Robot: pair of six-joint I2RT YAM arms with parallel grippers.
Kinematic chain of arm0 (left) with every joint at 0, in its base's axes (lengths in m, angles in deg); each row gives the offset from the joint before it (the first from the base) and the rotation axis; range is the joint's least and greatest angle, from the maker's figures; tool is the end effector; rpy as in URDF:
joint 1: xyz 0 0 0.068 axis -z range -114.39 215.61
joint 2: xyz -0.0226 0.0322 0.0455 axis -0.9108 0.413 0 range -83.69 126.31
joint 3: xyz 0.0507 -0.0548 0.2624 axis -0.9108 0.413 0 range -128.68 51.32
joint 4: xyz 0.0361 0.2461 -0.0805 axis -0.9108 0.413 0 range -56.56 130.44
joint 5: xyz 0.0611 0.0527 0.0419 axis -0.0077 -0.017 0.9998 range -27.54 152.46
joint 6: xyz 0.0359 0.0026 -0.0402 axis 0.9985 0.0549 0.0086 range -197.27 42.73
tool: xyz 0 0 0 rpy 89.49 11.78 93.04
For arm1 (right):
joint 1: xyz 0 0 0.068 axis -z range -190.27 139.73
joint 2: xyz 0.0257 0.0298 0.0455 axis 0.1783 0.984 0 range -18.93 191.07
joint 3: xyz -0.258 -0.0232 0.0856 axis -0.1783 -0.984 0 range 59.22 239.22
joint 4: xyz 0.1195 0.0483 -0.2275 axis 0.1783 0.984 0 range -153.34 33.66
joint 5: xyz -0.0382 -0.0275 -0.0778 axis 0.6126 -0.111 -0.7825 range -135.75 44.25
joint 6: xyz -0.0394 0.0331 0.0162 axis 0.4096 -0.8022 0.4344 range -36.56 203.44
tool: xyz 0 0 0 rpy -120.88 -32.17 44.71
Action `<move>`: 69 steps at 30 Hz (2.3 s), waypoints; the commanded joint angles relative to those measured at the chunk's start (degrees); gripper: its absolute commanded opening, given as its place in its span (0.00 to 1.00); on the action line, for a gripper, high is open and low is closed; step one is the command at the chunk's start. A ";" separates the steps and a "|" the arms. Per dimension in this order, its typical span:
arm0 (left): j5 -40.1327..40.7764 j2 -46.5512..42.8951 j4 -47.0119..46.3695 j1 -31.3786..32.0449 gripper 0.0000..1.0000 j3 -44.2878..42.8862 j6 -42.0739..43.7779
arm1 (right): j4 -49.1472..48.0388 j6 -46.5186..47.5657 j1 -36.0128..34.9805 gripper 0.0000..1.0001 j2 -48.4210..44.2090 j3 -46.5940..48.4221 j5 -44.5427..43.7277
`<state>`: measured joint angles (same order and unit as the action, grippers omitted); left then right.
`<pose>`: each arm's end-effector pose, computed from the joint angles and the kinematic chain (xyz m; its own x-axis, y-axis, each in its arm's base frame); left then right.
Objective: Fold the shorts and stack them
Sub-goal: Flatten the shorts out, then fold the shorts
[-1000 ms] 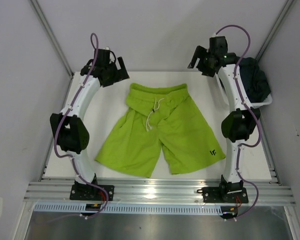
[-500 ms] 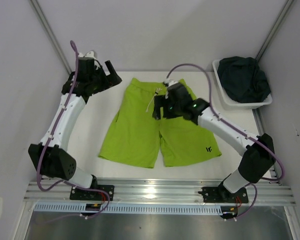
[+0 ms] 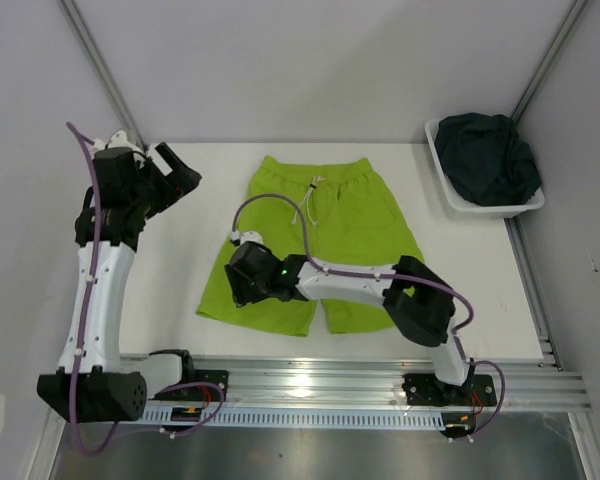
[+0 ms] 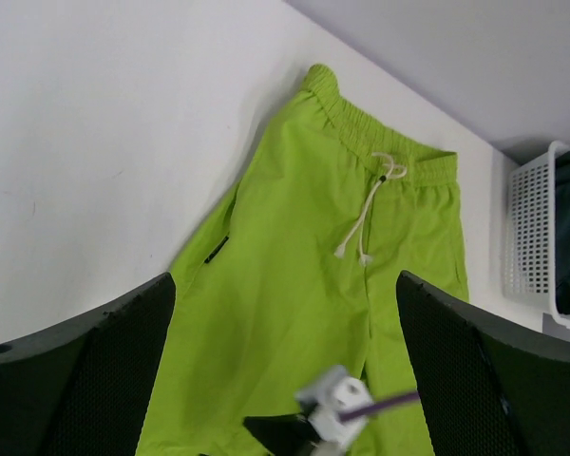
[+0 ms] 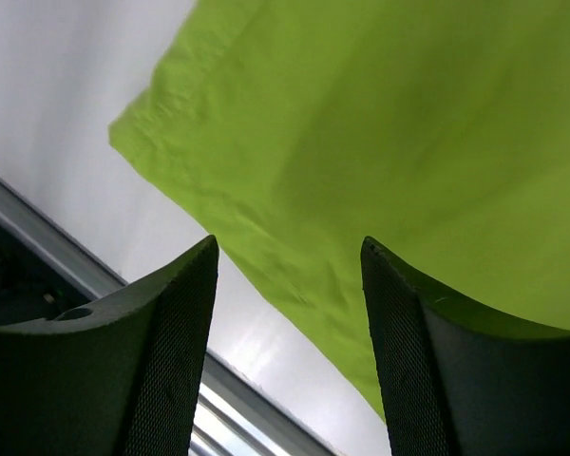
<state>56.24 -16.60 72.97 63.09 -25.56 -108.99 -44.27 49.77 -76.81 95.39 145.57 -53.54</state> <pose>0.2434 0.0067 0.4032 -0.4480 -0.5429 -0.7104 -0.2179 0.8369 -0.5021 0.1826 0.4088 0.2121 -0.7260 -0.2931 -0.6221 -0.5643 0.7710 0.2953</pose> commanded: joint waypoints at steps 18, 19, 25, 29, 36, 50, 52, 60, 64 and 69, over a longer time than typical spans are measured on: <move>5.16 -12.77 2.39 -1.17 0.99 1.12 0.96 | 6.05 -14.84 -5.96 0.65 22.78 29.13 -4.33; 5.16 -12.77 2.40 -1.17 0.99 1.21 1.22 | 6.15 -15.19 -5.97 0.65 23.92 30.27 -4.16; 5.87 -13.30 1.78 -1.25 0.99 2.35 2.11 | 9.48 -16.96 -6.58 0.50 28.14 35.89 -4.95; 5.87 -13.13 1.78 -1.25 0.99 2.61 2.90 | 11.52 -16.34 -6.67 0.15 28.07 35.22 -5.13; 4.46 -12.25 0.82 -1.25 0.99 4.19 3.07 | 5.90 -13.97 -7.02 0.00 13.23 11.72 -6.80; -5.04 -4.08 -9.47 4.35 0.99 13.51 1.05 | 12.30 -12.20 -18.96 0.00 -8.85 -8.04 -9.34; -5.21 -0.76 -10.52 5.51 0.99 14.12 1.05 | 13.09 -13.69 -21.42 0.00 -9.12 -8.38 -10.39; -5.47 9.89 -15.97 9.20 0.99 16.24 -0.35 | 14.59 -19.59 -25.91 0.00 -12.54 -12.77 -13.04; -3.36 12.27 -19.21 10.52 0.99 17.90 -1.41 | 14.24 -21.87 -26.88 0.00 -15.70 -16.47 -14.35; -3.71 18.40 -23.26 10.61 0.99 18.35 -2.29 | 13.28 -22.58 -26.97 0.00 -19.31 -19.63 -15.15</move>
<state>52.22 -1.67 54.70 73.38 -6.90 -109.91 -30.59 29.03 -103.26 79.79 126.99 -66.07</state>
